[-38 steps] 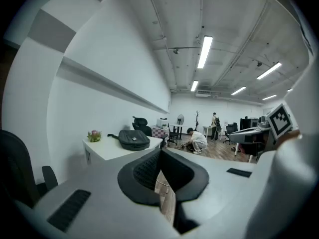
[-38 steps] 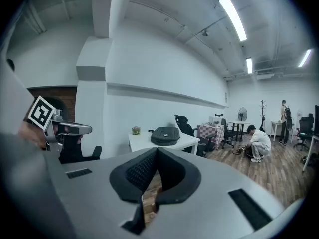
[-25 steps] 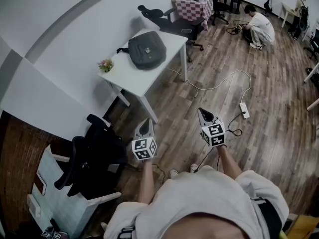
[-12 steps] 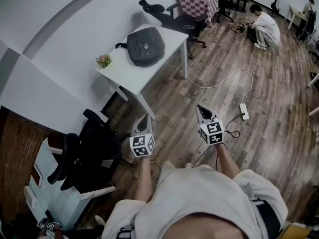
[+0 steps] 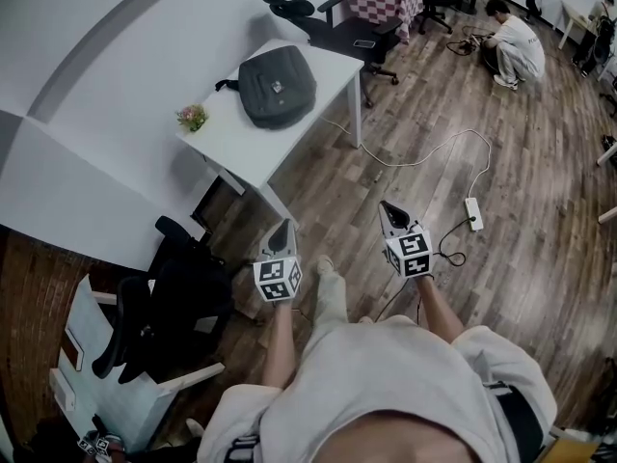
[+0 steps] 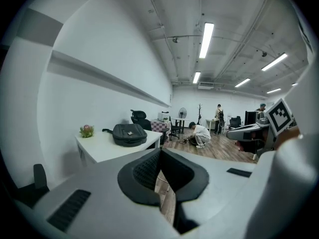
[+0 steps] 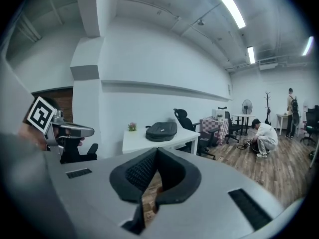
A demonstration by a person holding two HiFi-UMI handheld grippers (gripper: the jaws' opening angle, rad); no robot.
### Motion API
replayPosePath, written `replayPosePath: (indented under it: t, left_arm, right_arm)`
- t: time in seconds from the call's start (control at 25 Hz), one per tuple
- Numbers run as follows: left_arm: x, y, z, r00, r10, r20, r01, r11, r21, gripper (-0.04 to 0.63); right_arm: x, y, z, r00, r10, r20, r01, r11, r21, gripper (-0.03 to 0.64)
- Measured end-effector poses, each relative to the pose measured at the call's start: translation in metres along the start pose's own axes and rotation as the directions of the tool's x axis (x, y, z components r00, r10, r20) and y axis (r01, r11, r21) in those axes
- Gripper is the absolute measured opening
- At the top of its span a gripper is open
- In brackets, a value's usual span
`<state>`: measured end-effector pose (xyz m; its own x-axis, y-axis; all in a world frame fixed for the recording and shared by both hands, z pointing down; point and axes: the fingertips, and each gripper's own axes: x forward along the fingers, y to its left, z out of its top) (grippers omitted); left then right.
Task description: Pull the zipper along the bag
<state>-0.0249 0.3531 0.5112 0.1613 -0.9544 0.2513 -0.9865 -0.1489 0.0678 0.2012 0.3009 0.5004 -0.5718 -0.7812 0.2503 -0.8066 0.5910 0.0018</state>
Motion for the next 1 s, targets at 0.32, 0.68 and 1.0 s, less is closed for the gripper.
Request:
replayPosePath:
  t: [0.32, 0.68, 1.0]
  left_arm:
    - [0.096, 0.044, 0.020, 0.998, -0.061, 0.010, 0.061, 0.998, -0.015, 0.026]
    - [0.197, 0.131, 0.065, 0.994, -0.104, 0.016, 0.105, 0.994, -0.027, 0.026]
    - [0.263, 0.175, 0.076, 0.987, -0.160, -0.006, 0.160, 0.986, -0.040, 0.026]
  right_arm:
    - [0.089, -0.023, 0.021, 0.999, -0.032, -0.021, 0.031, 0.999, -0.022, 0.012]
    - [0.214, -0.032, 0.073, 0.998, -0.062, -0.033, 0.060, 0.997, -0.045, 0.014]
    - [0.284, -0.036, 0.080, 0.993, -0.088, -0.081, 0.084, 0.995, -0.058, 0.014]
